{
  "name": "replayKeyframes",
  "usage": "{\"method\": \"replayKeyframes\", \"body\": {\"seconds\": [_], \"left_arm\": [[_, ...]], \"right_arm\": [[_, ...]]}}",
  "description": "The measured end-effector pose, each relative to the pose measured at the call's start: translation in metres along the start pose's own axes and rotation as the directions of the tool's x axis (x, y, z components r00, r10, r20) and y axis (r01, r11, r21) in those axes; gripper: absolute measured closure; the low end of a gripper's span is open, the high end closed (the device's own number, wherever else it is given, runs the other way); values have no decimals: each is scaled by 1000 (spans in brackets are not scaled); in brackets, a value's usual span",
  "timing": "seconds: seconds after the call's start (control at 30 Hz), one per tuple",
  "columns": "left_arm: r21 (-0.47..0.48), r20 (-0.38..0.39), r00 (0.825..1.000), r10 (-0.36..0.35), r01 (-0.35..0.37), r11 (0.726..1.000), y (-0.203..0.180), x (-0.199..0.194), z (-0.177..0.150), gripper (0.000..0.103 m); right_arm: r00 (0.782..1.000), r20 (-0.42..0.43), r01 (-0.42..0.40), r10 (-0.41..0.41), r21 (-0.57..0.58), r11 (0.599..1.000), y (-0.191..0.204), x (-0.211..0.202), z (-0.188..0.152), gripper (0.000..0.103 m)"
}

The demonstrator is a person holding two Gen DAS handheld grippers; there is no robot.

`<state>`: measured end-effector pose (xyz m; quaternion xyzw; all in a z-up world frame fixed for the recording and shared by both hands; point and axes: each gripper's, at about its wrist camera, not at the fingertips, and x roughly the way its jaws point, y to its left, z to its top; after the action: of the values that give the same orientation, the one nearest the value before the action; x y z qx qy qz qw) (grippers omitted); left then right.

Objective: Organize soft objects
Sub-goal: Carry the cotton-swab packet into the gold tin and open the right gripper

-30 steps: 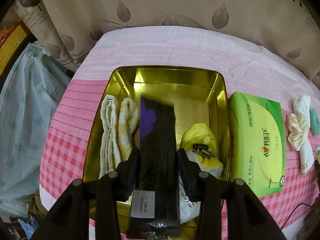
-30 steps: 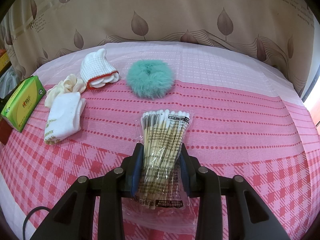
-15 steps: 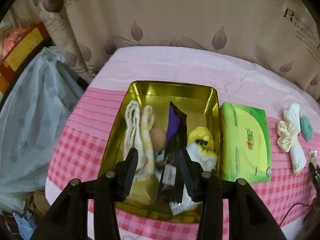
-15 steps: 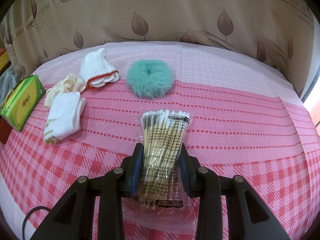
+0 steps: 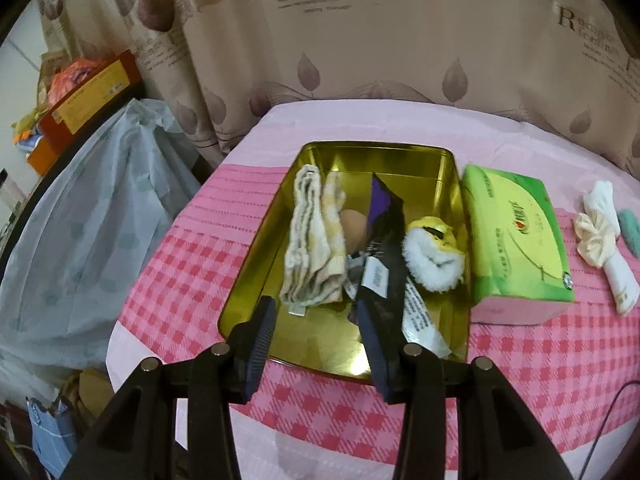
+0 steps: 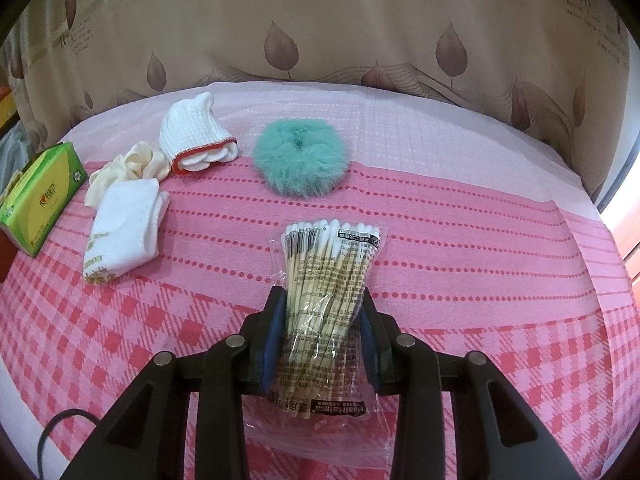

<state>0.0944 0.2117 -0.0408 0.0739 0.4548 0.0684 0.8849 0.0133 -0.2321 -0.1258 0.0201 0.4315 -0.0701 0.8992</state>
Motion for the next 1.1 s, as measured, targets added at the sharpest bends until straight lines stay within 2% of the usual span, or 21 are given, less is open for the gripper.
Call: {"method": "replayKeyframes", "body": {"seconds": [0.27, 0.53, 0.67, 0.83, 1.1], "left_arm": [[-58, 12, 999, 37, -36, 998, 18, 9, -4, 60], [-98, 2, 1000, 21, -21, 995, 29, 13, -4, 60], [-127, -7, 1000, 28, -28, 992, 36, 15, -5, 60], [-160, -16, 999, 36, -38, 986, 45, 18, -5, 60], [-236, -33, 997, 67, -73, 969, 67, 21, -6, 60]], "right_arm": [[999, -2, 49, -49, -11, 999, 7, -4, 2, 79], [997, 42, 64, -63, -23, 998, 27, -22, 26, 80], [996, 81, 28, -23, -60, 998, 51, -37, 47, 79], [992, 107, -54, 68, -130, 990, 100, -51, 66, 79], [971, 90, -192, 220, -244, 950, 188, -64, 81, 79]]}}
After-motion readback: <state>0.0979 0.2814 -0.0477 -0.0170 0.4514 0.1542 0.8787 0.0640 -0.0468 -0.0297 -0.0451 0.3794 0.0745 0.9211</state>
